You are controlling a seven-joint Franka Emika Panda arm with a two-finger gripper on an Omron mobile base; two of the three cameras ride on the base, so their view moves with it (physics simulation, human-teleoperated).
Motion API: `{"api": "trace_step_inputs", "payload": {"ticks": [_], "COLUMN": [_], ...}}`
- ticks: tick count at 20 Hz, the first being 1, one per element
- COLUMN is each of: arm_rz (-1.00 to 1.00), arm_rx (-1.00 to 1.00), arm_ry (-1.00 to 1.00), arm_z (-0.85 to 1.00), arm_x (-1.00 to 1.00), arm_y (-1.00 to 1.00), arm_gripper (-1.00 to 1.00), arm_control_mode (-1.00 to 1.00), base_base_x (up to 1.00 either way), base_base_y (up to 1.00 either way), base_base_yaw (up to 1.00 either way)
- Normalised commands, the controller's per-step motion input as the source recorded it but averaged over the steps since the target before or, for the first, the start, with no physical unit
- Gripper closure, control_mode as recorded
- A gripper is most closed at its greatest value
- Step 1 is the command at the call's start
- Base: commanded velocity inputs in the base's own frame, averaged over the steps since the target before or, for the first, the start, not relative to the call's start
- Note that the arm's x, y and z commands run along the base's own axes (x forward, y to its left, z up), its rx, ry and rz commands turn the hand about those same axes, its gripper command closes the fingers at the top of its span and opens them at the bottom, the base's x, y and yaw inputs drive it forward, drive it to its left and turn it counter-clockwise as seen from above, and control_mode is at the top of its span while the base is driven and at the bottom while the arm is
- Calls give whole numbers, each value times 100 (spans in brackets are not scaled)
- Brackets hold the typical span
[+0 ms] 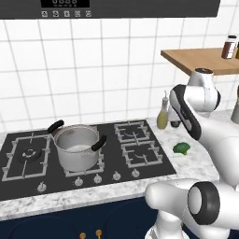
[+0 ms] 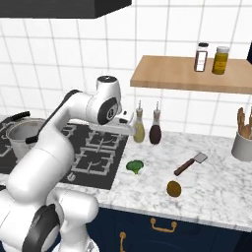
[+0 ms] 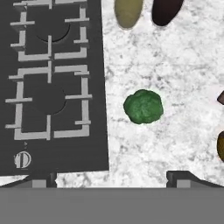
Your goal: Put the avocado and broccoli in the pot. Retrieve the spatula and lightly stir the vegetables in the pot.
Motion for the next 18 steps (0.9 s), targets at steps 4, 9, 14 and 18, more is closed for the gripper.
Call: {"api": "trace_step_inputs", "payload": {"ticks": [4, 9, 14, 18], "arm_rz": [-8, -1, -3, -10], "arm_rx": [0, 0, 7, 18], "arm_ry": [6, 0, 0, 0], "arm_z": [-70, -76, -66, -34], "arm_x": [0, 0, 3, 20], "arm_y": [-77, -38, -36, -17], "arm_gripper": [-100, -100, -100, -100], "arm_control_mode": [-100, -100, -100, -100], "base_base_x": [0, 0, 0, 0], "base_base_y": [0, 0, 0, 0], "base_base_yaw": [0, 0, 0, 0]}}
